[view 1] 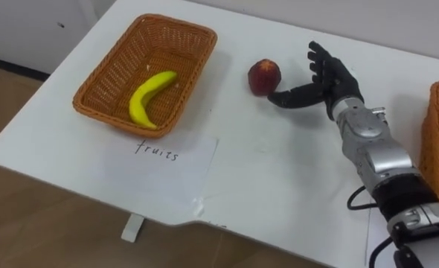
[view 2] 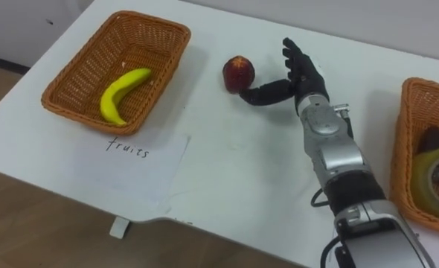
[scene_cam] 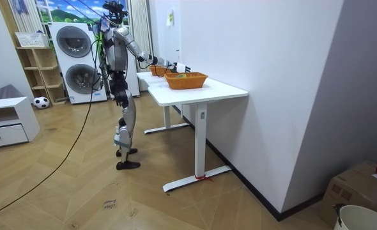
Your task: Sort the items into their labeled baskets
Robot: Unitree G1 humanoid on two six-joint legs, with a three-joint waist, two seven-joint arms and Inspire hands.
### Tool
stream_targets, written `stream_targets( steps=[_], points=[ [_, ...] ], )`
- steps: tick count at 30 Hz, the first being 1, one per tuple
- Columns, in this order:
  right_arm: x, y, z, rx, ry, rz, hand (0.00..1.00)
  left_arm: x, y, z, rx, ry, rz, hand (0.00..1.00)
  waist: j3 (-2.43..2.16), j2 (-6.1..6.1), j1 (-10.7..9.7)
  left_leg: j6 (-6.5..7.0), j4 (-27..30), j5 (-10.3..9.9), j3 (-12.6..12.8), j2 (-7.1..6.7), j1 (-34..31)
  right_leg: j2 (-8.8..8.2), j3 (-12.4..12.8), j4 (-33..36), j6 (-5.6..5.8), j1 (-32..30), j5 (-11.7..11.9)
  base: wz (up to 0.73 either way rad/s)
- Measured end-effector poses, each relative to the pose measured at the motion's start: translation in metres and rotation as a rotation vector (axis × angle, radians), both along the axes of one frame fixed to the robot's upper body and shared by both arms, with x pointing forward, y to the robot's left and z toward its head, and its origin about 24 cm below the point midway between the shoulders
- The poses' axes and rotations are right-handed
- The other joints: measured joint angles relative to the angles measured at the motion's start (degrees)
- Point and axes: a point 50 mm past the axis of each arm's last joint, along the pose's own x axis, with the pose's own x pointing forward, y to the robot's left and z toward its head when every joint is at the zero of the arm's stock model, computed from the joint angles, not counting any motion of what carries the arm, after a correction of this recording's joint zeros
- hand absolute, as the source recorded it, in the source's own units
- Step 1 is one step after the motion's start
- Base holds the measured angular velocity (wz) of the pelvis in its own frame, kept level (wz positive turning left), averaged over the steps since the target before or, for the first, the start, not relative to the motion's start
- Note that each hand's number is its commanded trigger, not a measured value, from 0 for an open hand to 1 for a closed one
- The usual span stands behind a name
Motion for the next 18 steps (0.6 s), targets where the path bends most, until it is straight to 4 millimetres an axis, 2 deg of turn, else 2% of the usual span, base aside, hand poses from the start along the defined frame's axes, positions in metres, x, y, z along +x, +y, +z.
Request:
stream_targets(
  steps=[5, 8, 18],
  points=[
    [0.000, -0.001, 0.001, -0.001, -0.021, -0.023, 0.00, 0.007, -0.002, 0.001, 0.001, -0.014, -0.022, 0.00, -0.01, 0.02, -0.04, 0.00, 0.12, 0.01, -0.11, -0.02, -0.52, -0.01, -0.27, -0.02, -0.01, -0.44, 0.01, 0.01],
    [0.002, -0.003, 0.002, 0.015, -0.026, -0.043, 0.00, 0.011, -0.003, 0.001, 0.002, -0.021, -0.045, 0.00, -0.02, 0.12, -0.04, -0.03, 0.16, 0.03, -0.15, -0.01, -0.83, -0.17, -1.60, -0.02, -0.08, -0.62, 0.08, 0.00],
    [0.011, -0.005, 0.010, -0.017, -0.046, -0.082, 0.00, 0.017, -0.005, 0.002, 0.003, -0.038, -0.077, 0.00, -0.13, 0.35, 0.07, -0.13, 1.20, 0.12, -0.57, 0.07, -2.98, -0.11, -2.17, 0.12, -0.35, -2.18, 0.42, 0.00]
  ],
)
